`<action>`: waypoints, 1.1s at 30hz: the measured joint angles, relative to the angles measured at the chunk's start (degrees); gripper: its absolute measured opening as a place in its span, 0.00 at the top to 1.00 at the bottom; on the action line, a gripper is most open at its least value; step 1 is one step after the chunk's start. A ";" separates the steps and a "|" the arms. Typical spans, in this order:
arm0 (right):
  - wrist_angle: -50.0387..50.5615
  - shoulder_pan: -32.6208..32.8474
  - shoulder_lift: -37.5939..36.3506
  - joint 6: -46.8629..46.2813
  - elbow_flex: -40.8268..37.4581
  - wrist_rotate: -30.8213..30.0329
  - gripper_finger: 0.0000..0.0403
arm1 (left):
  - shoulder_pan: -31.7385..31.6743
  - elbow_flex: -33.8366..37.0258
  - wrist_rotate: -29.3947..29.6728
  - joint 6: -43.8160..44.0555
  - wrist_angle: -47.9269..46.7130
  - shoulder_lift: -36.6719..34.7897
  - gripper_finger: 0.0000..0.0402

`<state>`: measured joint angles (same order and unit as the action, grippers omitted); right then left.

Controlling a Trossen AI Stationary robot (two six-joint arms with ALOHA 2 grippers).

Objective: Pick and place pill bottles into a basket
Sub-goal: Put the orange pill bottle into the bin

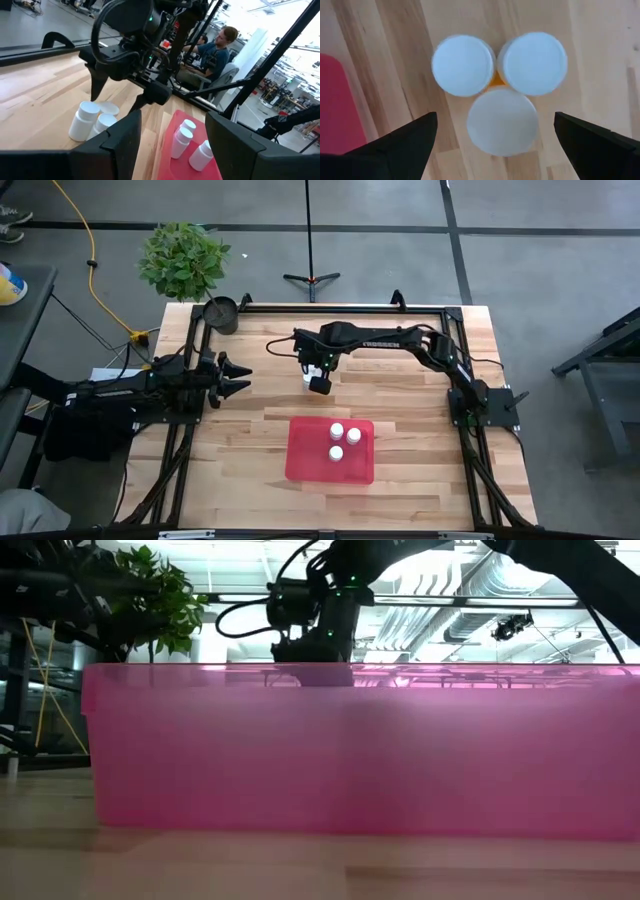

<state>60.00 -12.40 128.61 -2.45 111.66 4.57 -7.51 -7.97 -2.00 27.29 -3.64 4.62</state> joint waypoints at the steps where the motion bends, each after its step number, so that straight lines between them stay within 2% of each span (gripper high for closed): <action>1: -0.24 0.00 0.08 -0.05 0.00 0.27 0.03 | 0.01 0.00 -0.01 -0.02 0.00 0.02 0.37; 18: -1.52 0.00 3.83 -0.57 0.00 2.04 0.04 | 0.02 0.00 0.09 -0.44 -0.46 0.00 0.37; 33: -1.70 -0.74 3.88 -0.07 0.00 2.06 0.15 | 0.01 0.00 0.09 -0.39 -0.87 0.01 0.37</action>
<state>58.30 -13.15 132.49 -2.52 111.66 6.63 -7.50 -7.97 -1.91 26.89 -4.51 4.63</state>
